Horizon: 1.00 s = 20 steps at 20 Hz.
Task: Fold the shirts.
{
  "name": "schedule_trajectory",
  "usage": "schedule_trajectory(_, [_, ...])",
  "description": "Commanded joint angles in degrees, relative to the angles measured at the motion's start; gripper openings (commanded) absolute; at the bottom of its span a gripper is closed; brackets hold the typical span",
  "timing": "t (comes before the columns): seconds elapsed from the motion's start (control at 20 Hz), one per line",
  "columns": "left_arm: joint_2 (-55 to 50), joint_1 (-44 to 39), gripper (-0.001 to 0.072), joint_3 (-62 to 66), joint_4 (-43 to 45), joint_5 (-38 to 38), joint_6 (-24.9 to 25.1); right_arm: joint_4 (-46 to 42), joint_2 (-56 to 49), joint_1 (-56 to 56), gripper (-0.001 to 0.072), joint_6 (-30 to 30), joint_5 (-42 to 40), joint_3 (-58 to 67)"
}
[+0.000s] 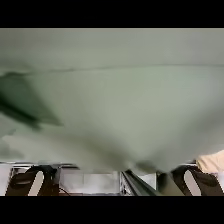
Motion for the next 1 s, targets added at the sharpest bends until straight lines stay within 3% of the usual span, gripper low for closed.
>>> schedule_trajectory(0.0, [-1.97, -1.64, 0.0019, -9.18, 6.12, -3.15, -3.34, 4.39, 0.52, 0.04, 0.0018, 0.66, 0.76, -10.67])
schedule_trajectory(0.2, [-11.34, -1.64, 0.0019, -20.46, 0.44, 4.92, -3.15, 11.02, -1.86, 0.04, 0.0018, -3.26, -11.13, -32.61])
schedule_trajectory(0.35, [-23.93, -1.64, 0.0019, -21.66, -4.42, 12.55, -3.15, 17.59, -11.39, 0.31, 0.0018, -8.5, -18.95, -42.1])
schedule_trajectory(0.55, [-41.79, -1.64, 0.0019, -19.28, -12.24, 21.97, -3.17, 20.79, -30.99, 2.23, 0.0018, -11.76, -29.09, -38.45])
schedule_trajectory(0.75, [-57.51, -1.64, 0.0019, -11.3, -17.16, 21.16, -3.67, 24.37, -50.1, 2.23, 0.0018, -11.5, -29.44, -26.18])
schedule_trajectory(0.95, [-64.52, -1.64, 0.0019, -8.09, -21.03, 18.21, -3.72, 25.57, -59.47, 2.23, 0.0018, -9.51, -27.06, -19.12])
